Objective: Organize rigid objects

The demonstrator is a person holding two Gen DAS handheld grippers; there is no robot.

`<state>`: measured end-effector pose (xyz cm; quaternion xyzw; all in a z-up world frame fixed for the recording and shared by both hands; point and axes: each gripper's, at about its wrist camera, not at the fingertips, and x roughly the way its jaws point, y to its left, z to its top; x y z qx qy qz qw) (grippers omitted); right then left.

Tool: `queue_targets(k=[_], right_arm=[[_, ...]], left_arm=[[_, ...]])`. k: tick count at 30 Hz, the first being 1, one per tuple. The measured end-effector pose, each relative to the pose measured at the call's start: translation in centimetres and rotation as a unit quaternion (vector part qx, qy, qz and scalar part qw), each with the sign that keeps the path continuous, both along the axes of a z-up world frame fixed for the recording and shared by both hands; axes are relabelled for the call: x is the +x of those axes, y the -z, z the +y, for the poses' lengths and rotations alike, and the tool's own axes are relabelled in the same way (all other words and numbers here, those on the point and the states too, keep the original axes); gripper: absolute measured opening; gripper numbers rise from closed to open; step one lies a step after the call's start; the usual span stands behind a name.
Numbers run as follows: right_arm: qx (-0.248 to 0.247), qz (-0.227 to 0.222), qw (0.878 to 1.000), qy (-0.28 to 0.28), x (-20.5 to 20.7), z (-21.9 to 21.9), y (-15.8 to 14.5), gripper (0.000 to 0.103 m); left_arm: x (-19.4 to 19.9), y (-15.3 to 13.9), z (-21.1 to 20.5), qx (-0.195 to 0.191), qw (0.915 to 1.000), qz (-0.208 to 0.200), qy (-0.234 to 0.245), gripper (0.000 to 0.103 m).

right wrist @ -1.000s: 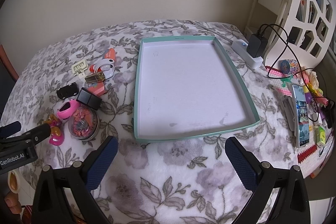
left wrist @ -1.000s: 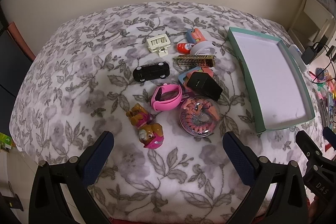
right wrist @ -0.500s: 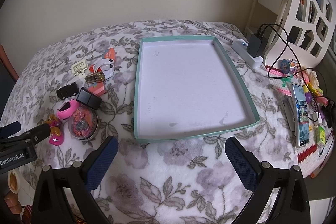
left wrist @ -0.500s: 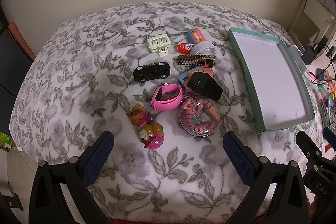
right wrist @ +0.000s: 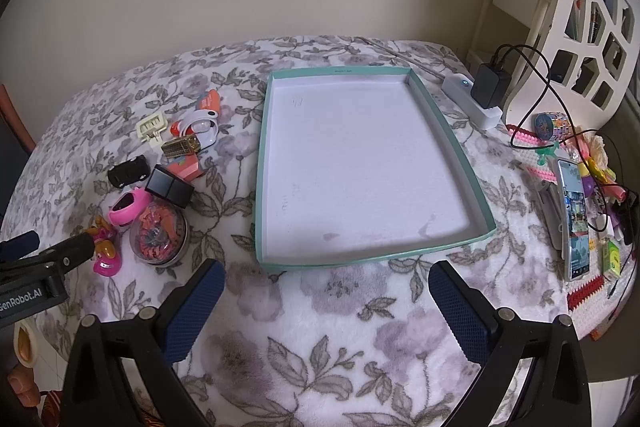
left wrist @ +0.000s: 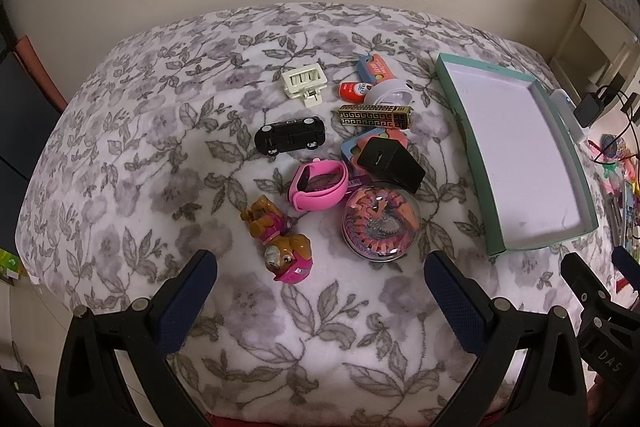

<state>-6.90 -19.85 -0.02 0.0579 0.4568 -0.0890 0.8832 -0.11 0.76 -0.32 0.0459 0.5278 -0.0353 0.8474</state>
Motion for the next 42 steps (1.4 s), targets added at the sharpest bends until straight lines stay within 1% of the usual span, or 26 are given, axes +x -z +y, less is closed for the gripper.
queue_targets(k=[4,8,10,15,18,20,23,28,34,36,39,42], right_arm=[[0.003,0.000,1.000,0.000,0.0,0.0,0.1,0.103],[0.021,-0.003,1.000,0.005,0.1,-0.4,-0.5,0.103],[0.028,-0.009,1.000,0.004,0.5,-0.4,-1.6,0.103],[0.012,-0.040,0.999,-0.018,2.1,1.2,-5.5,0.103],[0.033,-0.044,0.998,-0.036,3.8,2.9,-6.8,0.103],[0.045,-0.038,0.997,-0.051,4.9,4.4,-6.9,0.103],[0.050,-0.017,0.996,-0.075,6.4,6.9,-5.9,0.103],[0.039,0.031,0.992,-0.112,8.1,10.3,-2.1,0.103],[0.034,0.097,0.986,-0.132,9.0,11.8,3.6,0.103],[0.035,0.113,0.983,-0.138,9.1,12.0,4.9,0.103],[0.031,0.125,0.981,-0.148,9.2,12.5,6.1,0.103],[0.027,0.131,0.978,-0.160,9.4,13.2,6.7,0.103]], left_arm=[[-0.1,-0.2,0.1,-0.003,1.0000,-0.005,-0.006,0.103],[0.7,-0.8,1.0,-0.020,0.9997,0.002,-0.014,0.103],[1.4,-1.8,2.0,-0.020,0.9992,-0.003,-0.033,0.103],[3.3,-4.4,4.3,-0.010,0.9983,-0.027,-0.050,0.103],[4.1,-4.7,5.8,-0.009,0.9977,-0.029,-0.060,0.103],[4.4,-4.3,7.0,-0.015,0.9970,-0.023,-0.072,0.103],[4.8,-3.0,8.0,-0.021,0.9966,-0.009,-0.080,0.103],[5.2,0.2,9.4,-0.037,0.9946,0.019,-0.095,0.103],[5.7,3.7,9.2,-0.052,0.9916,0.058,-0.103,0.103],[5.8,4.5,9.0,-0.059,0.9906,0.067,-0.104,0.103],[5.9,5.6,8.4,-0.068,0.9895,0.078,-0.101,0.102],[6.0,6.5,8.0,-0.074,0.9884,0.090,-0.097,0.102]])
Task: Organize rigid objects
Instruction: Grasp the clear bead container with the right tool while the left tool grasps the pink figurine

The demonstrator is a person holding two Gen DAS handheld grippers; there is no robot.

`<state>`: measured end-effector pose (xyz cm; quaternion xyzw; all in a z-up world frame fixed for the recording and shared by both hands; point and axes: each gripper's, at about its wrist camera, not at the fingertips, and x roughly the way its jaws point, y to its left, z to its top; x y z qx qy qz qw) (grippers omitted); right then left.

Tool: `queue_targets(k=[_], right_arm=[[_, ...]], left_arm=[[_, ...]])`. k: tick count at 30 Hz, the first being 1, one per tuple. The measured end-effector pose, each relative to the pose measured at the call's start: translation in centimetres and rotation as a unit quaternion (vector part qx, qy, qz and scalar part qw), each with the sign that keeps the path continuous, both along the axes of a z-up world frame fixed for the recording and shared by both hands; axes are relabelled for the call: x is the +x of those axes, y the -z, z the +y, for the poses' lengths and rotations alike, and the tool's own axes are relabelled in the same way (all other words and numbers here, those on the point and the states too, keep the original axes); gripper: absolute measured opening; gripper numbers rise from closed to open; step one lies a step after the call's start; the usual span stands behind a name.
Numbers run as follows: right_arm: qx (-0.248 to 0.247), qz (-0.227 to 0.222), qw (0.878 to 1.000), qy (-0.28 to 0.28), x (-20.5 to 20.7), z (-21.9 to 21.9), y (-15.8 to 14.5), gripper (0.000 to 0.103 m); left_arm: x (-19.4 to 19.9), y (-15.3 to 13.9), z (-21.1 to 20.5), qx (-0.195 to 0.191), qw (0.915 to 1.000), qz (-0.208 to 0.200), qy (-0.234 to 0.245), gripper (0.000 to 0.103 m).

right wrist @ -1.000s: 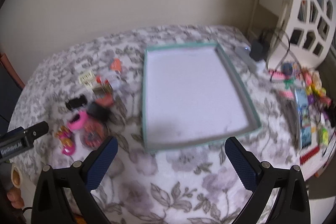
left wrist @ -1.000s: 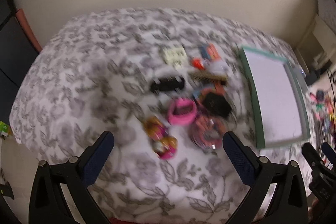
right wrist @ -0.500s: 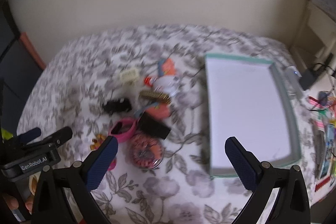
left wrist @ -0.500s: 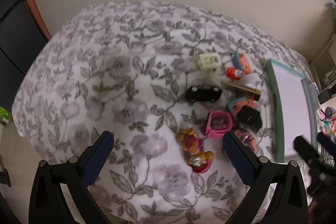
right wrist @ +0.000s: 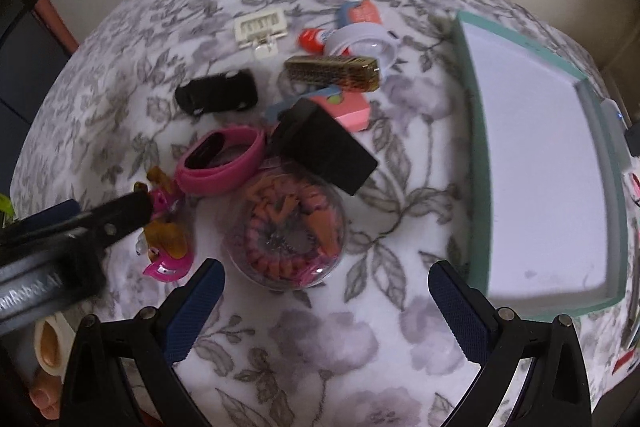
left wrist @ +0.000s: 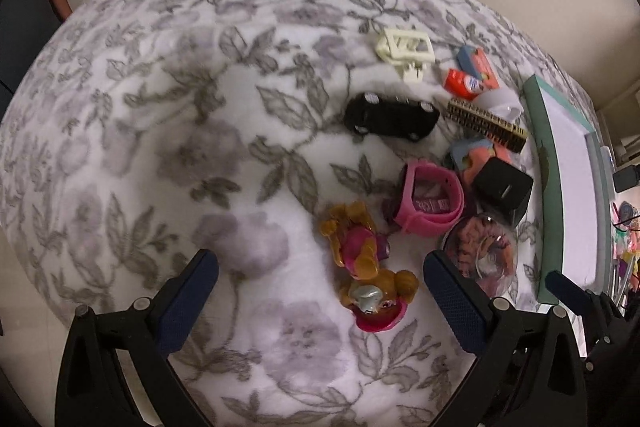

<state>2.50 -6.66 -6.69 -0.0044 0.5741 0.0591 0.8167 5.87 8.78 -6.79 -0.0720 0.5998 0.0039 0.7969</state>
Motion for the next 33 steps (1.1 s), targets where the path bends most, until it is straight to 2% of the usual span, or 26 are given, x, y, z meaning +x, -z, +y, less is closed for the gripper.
queue_targets(k=[4,12,15,20,25,30,33], right_arm=[[-0.015,0.000,1.000,-0.022,0.3,1.0,0.7,0.103],[-0.030,0.003,0.998,-0.049,1.0,2.2,2.0,0.091],[-0.026,0.006,0.999,-0.046,1.3,2.2,2.7,0.087],[-0.023,0.005,0.999,-0.044,1.7,2.2,3.0,0.086],[-0.023,0.001,0.999,-0.044,1.5,2.6,3.4,0.086],[-0.024,-0.002,0.999,-0.044,1.6,2.9,3.9,0.086],[-0.022,-0.002,0.999,-0.041,1.4,2.8,3.6,0.080]], left_arm=[[0.3,1.3,-0.3,-0.005,0.9999,0.016,0.005,0.088],[0.6,2.8,-0.8,-0.018,0.9993,0.033,0.009,0.088],[0.8,3.4,-1.1,-0.021,0.9989,0.040,0.012,0.081],[0.7,4.1,-2.3,0.007,0.9990,0.039,0.022,0.078],[0.6,4.3,-3.2,0.039,0.9984,0.037,0.018,0.058],[0.1,4.3,-3.7,0.045,0.9982,0.034,0.019,0.049],[-0.4,4.0,-3.7,0.047,0.9982,0.032,0.016,0.042]])
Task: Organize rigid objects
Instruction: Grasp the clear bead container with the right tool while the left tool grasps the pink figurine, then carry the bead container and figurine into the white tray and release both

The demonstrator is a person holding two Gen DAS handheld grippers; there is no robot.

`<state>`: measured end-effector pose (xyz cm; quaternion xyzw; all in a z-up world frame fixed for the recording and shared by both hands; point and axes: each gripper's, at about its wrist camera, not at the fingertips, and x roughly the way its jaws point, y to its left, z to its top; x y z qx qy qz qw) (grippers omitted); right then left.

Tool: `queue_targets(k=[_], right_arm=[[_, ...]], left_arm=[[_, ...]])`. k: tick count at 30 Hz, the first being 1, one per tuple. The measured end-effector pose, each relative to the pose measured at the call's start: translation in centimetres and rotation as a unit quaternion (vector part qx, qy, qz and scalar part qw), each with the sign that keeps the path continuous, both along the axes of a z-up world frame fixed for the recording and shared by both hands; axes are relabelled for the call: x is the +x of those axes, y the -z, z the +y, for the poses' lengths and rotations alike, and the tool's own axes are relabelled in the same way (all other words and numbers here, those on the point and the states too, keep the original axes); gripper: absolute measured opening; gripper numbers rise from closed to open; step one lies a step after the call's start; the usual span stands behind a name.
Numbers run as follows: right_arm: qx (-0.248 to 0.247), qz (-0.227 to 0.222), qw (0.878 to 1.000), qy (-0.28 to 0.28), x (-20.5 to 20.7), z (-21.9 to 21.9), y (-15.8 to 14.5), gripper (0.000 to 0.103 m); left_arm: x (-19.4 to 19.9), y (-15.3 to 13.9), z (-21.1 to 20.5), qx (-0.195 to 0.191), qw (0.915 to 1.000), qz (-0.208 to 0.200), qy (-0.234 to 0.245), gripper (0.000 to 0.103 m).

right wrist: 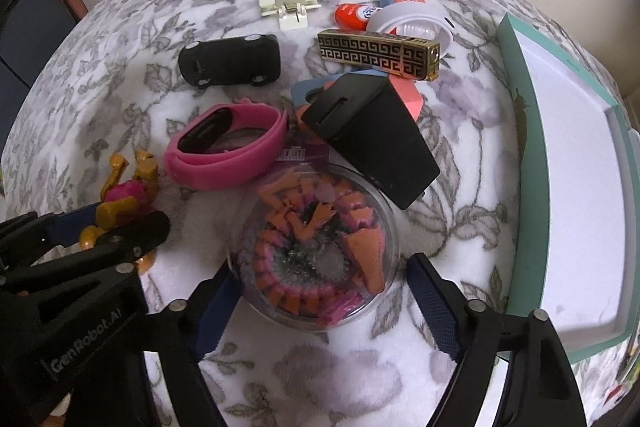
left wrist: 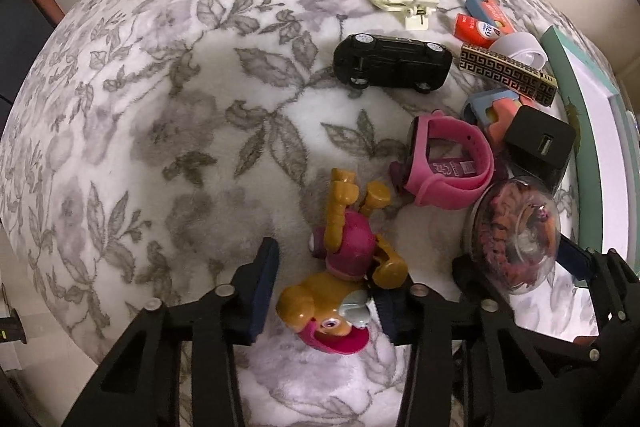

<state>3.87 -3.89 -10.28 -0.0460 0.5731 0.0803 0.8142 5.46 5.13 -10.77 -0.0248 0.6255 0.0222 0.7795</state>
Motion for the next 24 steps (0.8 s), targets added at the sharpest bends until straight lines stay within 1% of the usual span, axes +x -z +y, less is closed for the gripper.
queue_targets(k=[2,9,13,21,24], right_arm=[[0.000,-0.001,1.000,0.000,-0.1,0.0,-0.2,0.073],[0.006,0.003,1.000,0.003,-0.1,-0.1,-0.4,0.072],[0.021,0.009,1.000,0.009,-0.2,-1.0,-0.8,0.072],[0.077,0.008,0.996,0.035,0.1,-3.5,-2.3,0.072],[0.099,0.006,0.994,0.050,-0.1,-4.9,-3.0,0.072]], left_arm=[[0.0,0.0,0.6,-0.004,1.0000,0.000,-0.004,0.042],[-1.0,-0.7,2.2,0.000,1.0000,0.006,-0.007,0.042],[-1.3,-1.2,2.8,0.004,0.9998,0.010,-0.015,0.042],[-1.2,-4.5,3.2,0.007,0.9997,0.000,-0.024,0.041],[-1.2,-5.9,3.3,0.007,0.9995,-0.007,-0.029,0.039]])
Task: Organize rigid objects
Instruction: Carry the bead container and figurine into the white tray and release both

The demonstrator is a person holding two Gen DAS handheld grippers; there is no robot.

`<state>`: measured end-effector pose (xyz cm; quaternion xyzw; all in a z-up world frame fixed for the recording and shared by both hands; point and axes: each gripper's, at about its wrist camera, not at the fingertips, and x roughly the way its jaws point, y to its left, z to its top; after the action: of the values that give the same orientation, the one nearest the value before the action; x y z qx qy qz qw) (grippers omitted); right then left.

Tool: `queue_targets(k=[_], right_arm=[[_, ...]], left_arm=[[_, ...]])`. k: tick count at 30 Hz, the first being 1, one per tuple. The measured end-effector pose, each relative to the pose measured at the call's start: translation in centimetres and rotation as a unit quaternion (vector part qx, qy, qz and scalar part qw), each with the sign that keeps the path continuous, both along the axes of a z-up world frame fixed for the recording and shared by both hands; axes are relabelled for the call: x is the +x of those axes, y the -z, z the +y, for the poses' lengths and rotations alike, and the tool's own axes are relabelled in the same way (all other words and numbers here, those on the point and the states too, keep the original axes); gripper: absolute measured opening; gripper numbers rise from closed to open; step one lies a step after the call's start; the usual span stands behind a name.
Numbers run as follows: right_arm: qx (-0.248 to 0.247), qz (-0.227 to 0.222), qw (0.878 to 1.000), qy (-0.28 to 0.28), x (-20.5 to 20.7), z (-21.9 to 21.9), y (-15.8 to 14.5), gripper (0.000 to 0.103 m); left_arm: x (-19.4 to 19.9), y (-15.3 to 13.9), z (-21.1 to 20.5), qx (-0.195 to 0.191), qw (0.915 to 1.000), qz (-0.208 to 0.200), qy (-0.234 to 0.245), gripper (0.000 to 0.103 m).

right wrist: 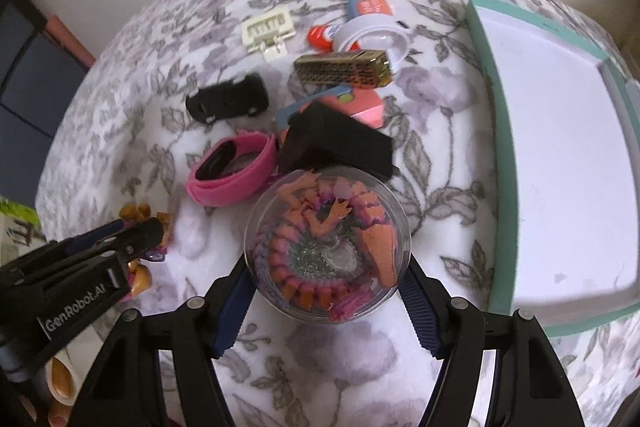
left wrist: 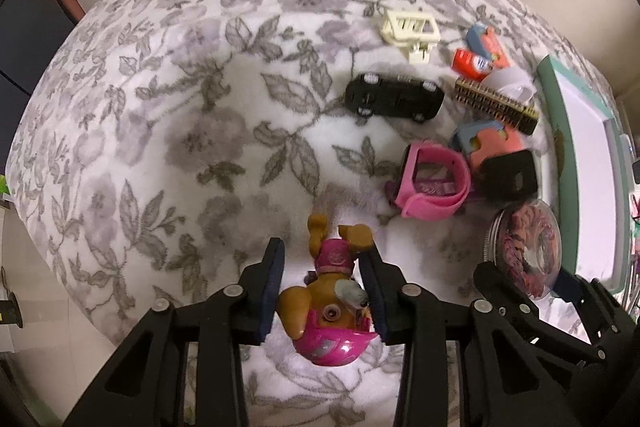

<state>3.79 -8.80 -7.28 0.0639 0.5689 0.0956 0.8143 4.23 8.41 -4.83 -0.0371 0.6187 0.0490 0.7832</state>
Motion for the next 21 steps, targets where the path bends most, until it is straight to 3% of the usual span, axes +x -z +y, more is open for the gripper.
queue_targets(k=[7,15,21], right_arm=[[0.042,-0.023,0.999,0.026,-1.0,-2.1,-2.2,0.072],[0.073,-0.064,0.993,0.062,-1.9,-4.1,-5.1,0.072],[0.047,-0.120,0.986,0.106,-2.4,-6.6,-8.6,0.072]], left_arm=[[-0.2,-3.5,-0.2,-0.004,0.9997,-0.024,-0.004,0.039],[-0.1,-6.1,-3.3,-0.009,0.9983,-0.058,0.004,0.039],[0.9,-9.1,-6.4,-0.015,0.9957,-0.087,0.029,0.039]])
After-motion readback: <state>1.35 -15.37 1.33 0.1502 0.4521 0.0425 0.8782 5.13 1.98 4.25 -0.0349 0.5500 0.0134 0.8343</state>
